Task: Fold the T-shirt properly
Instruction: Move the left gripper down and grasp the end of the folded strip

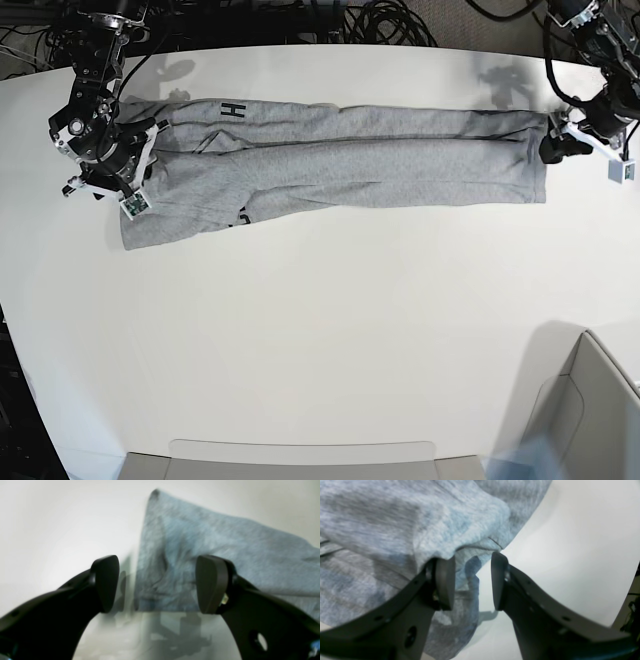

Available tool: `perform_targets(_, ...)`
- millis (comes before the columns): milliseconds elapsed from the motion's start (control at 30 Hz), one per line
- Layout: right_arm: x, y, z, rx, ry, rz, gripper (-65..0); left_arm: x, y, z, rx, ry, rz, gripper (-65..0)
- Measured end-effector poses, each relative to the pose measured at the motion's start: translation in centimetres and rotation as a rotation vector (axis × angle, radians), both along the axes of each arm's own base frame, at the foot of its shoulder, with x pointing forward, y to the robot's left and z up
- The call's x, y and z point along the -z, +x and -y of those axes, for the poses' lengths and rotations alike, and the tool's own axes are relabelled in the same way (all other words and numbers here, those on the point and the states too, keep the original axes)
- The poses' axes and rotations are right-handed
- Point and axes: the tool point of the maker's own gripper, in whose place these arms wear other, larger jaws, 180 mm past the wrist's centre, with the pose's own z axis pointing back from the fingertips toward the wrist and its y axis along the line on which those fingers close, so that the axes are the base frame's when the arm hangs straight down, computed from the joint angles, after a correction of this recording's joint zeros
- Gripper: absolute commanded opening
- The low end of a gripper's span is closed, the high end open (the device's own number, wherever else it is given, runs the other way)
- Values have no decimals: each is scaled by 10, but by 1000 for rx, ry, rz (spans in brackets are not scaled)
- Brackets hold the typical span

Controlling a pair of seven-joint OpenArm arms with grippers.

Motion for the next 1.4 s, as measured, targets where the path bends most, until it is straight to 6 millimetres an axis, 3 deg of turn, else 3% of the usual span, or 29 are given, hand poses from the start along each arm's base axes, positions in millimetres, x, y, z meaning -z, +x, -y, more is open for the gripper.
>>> perform_targets(100, 0, 0, 0, 0, 0, 1, -411, 5, 3, 7, 23, -10, 0, -196)
perform_targets(300, 4, 1, -17, -46, 23, -7, -411, 39, 9, 38, 68, -115, -33, -196)
perform_targets(533, 7, -6, -11, -42, 1, -27, -411, 40, 12, 7, 18, -92, -11, -196)
perform_targets(1067, 6, -4, -11, -42, 1, -23, -411, 46, 13, -2, 19, -26, -40, -197)
perform_targets(1200, 5, -3, -11, -42, 1, -20, -411, 48, 18, 13, 52, -42, -37, -209)
perform_targets(1400, 5, -3, -12, -42, 4, -20, -411, 55, 28, 42, 155, -49, -47, -303)
